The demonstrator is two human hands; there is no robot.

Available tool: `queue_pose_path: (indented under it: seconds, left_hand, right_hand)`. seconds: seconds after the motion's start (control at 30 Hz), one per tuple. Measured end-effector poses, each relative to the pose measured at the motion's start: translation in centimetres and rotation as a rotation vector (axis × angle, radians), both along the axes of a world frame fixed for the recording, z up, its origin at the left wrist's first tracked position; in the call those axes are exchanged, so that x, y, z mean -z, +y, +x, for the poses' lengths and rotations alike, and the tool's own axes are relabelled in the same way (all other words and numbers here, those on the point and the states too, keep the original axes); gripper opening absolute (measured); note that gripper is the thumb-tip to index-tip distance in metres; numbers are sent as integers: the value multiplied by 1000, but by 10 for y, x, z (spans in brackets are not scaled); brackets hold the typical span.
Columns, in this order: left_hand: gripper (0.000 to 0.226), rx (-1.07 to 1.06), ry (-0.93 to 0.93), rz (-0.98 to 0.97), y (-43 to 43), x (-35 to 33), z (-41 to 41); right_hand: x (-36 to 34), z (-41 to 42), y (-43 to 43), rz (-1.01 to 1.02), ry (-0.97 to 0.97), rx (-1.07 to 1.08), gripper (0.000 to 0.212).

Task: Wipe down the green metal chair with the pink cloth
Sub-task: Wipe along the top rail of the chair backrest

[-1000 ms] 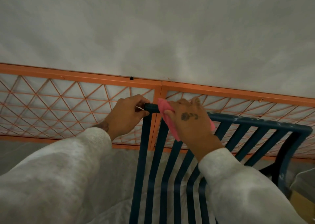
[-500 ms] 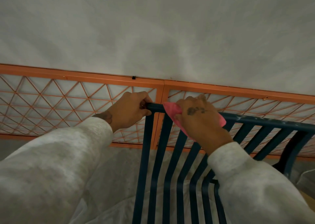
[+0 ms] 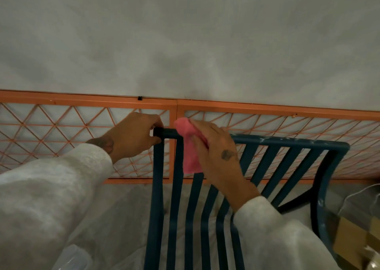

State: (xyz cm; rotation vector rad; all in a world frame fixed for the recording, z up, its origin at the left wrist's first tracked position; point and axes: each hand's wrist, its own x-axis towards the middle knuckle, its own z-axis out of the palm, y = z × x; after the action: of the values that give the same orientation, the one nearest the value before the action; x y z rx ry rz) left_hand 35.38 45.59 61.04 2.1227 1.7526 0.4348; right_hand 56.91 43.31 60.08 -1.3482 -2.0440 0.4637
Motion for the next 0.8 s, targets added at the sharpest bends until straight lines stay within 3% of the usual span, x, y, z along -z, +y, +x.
queue_pose_path:
  seconds: [0.07, 0.13, 0.27, 0.4, 0.6, 0.73, 0.8]
  left_hand:
    - [29, 51, -4, 7, 0, -6, 14]
    - [23, 119, -6, 27, 1, -8, 30]
    - [16, 124, 13, 53, 10, -4, 55]
    - [18, 39, -5, 78, 16, 0, 62]
    - [16, -6, -57, 98, 13, 5, 62]
    - [16, -26, -73, 102, 10, 3, 62]
    - [20, -43, -74, 124, 8, 5, 64]
  right_hand:
    - [-14, 26, -5, -181, 259, 78, 34]
    - [-18, 56, 1, -232, 316, 158, 30]
    - [-12, 93, 21, -206, 43, 275, 39]
    - [0, 72, 16, -151, -322, 265, 37]
    - [12, -1, 10, -40, -396, 117, 56]
    - [20, 45, 18, 36, -523, 4, 63]
    - [10, 73, 24, 63, -611, 26, 51]
